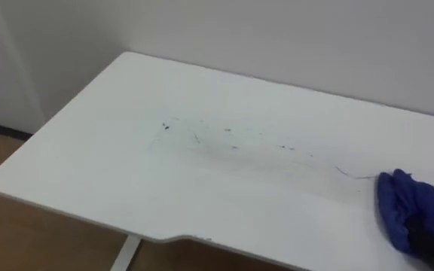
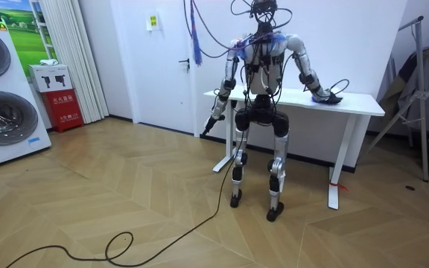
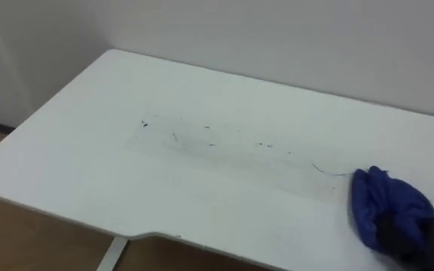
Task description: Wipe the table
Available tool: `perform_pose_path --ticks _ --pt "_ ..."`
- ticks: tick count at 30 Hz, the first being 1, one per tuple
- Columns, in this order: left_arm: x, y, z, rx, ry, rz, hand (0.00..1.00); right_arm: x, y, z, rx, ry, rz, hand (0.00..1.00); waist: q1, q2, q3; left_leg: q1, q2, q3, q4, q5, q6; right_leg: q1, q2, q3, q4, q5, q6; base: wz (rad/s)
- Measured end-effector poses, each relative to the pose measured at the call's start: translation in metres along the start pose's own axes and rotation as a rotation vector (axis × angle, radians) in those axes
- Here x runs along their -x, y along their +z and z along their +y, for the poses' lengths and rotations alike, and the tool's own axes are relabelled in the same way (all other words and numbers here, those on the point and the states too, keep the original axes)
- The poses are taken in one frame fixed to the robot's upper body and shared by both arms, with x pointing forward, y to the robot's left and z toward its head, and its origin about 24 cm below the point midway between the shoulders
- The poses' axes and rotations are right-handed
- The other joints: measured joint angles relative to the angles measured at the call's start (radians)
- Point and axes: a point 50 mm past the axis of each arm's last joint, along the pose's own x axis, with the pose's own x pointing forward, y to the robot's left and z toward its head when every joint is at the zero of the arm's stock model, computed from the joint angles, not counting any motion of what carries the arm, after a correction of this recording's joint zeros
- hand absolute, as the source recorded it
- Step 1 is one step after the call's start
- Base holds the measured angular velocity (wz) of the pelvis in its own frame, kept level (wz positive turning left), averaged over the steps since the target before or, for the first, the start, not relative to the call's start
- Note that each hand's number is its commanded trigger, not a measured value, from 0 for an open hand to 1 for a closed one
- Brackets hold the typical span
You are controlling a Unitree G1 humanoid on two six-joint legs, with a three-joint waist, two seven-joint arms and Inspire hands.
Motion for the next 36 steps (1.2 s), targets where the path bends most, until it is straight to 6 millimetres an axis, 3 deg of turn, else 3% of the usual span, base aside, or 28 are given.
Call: perform_pose_path --ticks 3,5,6,7,8,10,11,13,15,16,17,20,21,23,27,28,31,33,36 --pt "0.001 0.002 -0.010 0.018 -0.015 0.023 0.00 -0.015 0.027 0.005 -0.004 0.029 0.026 1.00 0.040 0.000 0.0025 0.000 0.012 0.035 -0.002 0.002 0.000 -0.027 0.006 0.035 0.012 0.007 -0.002 -0.41" --pt "0.003 -0.005 -0.014 0.010 -0.028 0.055 0.00 -0.024 0.070 0.019 0.011 0.090 -0.006 1.00 0.096 -0.001 0.0057 -0.006 0.016 0.032 -0.008 0.003 -0.001 -0.062 0.017 0.053 0.019 0.018 -0.011 -0.58" --pt "0.004 -0.006 -0.015 0.003 -0.033 0.063 0.00 -0.027 0.086 0.022 0.020 0.110 -0.039 1.00 0.103 -0.001 0.0062 -0.012 0.016 0.024 -0.007 0.003 -0.001 -0.070 0.019 0.052 0.023 0.021 -0.015 -0.31" --pt "0.004 -0.007 -0.017 -0.004 -0.045 0.074 0.00 -0.030 0.121 0.028 0.037 0.156 -0.128 1.00 0.118 -0.002 0.0121 -0.023 0.016 0.011 -0.008 0.006 -0.003 -0.086 0.023 0.049 0.034 0.022 -0.020 -0.06" --pt "0.004 -0.007 -0.018 -0.004 -0.049 0.077 0.00 -0.030 0.140 0.030 0.052 0.171 -0.183 1.00 0.127 -0.001 0.0170 -0.027 0.016 0.007 -0.011 0.009 -0.004 -0.090 0.025 0.049 0.033 0.022 -0.022 0.12" --pt "0.004 -0.006 -0.018 -0.004 -0.064 0.078 0.00 -0.028 0.200 0.027 0.090 0.191 -0.378 1.00 0.155 -0.005 0.0348 -0.043 0.014 -0.033 -0.015 0.021 -0.003 -0.097 0.030 0.031 0.030 0.018 -0.028 0.46" --pt "0.005 -0.007 -0.017 -0.005 -0.061 0.079 0.00 -0.028 0.216 0.022 0.086 0.192 -0.424 1.00 0.186 -0.008 0.0359 -0.050 0.011 -0.052 -0.020 0.026 -0.006 -0.096 0.031 0.010 0.028 0.016 -0.030 0.57" --pt "0.008 -0.016 -0.016 -0.011 -0.065 0.098 0.00 -0.028 0.229 0.018 0.078 0.182 -0.468 1.00 0.199 -0.009 0.0366 -0.057 0.005 -0.093 -0.025 0.032 -0.006 -0.076 0.029 -0.034 0.010 0.014 -0.027 0.65" --pt "0.013 -0.032 -0.017 -0.033 -0.077 0.136 0.00 -0.028 0.216 0.023 0.096 0.196 -0.453 1.00 0.195 -0.008 0.0367 -0.052 0.003 -0.116 -0.028 0.032 -0.006 -0.053 0.029 -0.063 0.009 0.013 -0.026 0.68" --pt "0.015 -0.040 -0.016 -0.044 -0.077 0.155 0.00 -0.027 0.192 0.032 0.131 0.218 -0.403 1.00 0.187 -0.010 0.0355 -0.047 -0.001 -0.123 -0.026 0.032 -0.005 -0.035 0.027 -0.071 0.008 0.013 -0.026 0.73" --pt "0.016 -0.043 -0.016 -0.045 -0.077 0.164 0.00 -0.023 0.153 0.042 0.143 0.241 -0.322 1.00 0.175 -0.011 0.0352 -0.043 -0.005 -0.124 -0.026 0.033 -0.005 -0.020 0.024 -0.073 0.007 0.013 -0.025 0.76" --pt "0.023 -0.056 -0.022 -0.056 -0.094 0.187 0.00 -0.012 0.106 0.041 0.038 0.163 -0.296 1.00 0.111 -0.009 0.0291 -0.010 -0.028 -0.120 -0.024 0.034 -0.002 0.024 0.002 -0.077 0.005 0.005 -0.012 0.27" --pt "0.022 -0.056 -0.021 -0.051 -0.088 0.188 0.00 -0.010 0.098 0.039 0.034 0.146 -0.283 1.00 0.093 -0.012 0.0258 -0.006 -0.031 -0.119 -0.024 0.034 -0.002 0.031 0.000 -0.080 0.000 0.005 -0.012 0.00" --pt "0.018 -0.051 -0.011 -0.049 -0.047 0.166 0.00 -0.004 0.059 0.029 0.030 0.077 -0.200 1.00 0.047 -0.017 0.0071 0.005 -0.038 -0.092 -0.027 0.033 -0.001 0.040 -0.010 -0.082 0.001 0.001 -0.006 -0.07" --pt "0.010 -0.027 0.003 -0.073 0.012 0.057 0.00 0.004 0.019 0.014 0.045 -0.004 -0.114 1.00 0.017 -0.006 -0.0038 0.023 -0.037 -0.050 -0.025 0.021 0.017 0.040 -0.013 -0.060 -0.003 0.002 -0.005 -0.39" --pt "0.007 -0.019 0.004 -0.062 0.017 0.036 0.00 0.003 0.014 0.009 0.040 -0.018 -0.095 1.00 0.007 0.002 -0.0086 0.021 -0.034 -0.047 -0.024 0.008 0.022 0.035 -0.013 -0.064 -0.004 -0.001 0.001 -0.42" --pt "0.003 -0.004 0.004 -0.043 0.019 -0.001 0.00 0.001 0.010 0.006 0.051 -0.015 -0.066 1.00 0.005 0.011 -0.0106 0.020 -0.029 -0.029 -0.017 -0.013 0.028 0.033 -0.013 -0.080 -0.003 -0.002 0.014 -0.33" --pt "0.002 0.000 -0.001 -0.029 0.008 -0.001 0.00 -0.005 0.021 0.008 0.040 0.001 -0.057 1.00 0.007 0.018 -0.0093 0.021 -0.021 -0.013 -0.008 -0.018 0.022 0.030 -0.007 -0.065 -0.003 0.004 0.011 -0.34" --pt "0.003 0.001 -0.013 -0.026 -0.034 0.016 0.00 -0.015 0.049 0.016 0.047 0.041 -0.049 1.00 0.051 0.024 -0.0027 0.029 -0.006 0.000 -0.008 -0.016 0.017 0.009 0.012 -0.028 0.007 0.018 -0.009 -0.53"
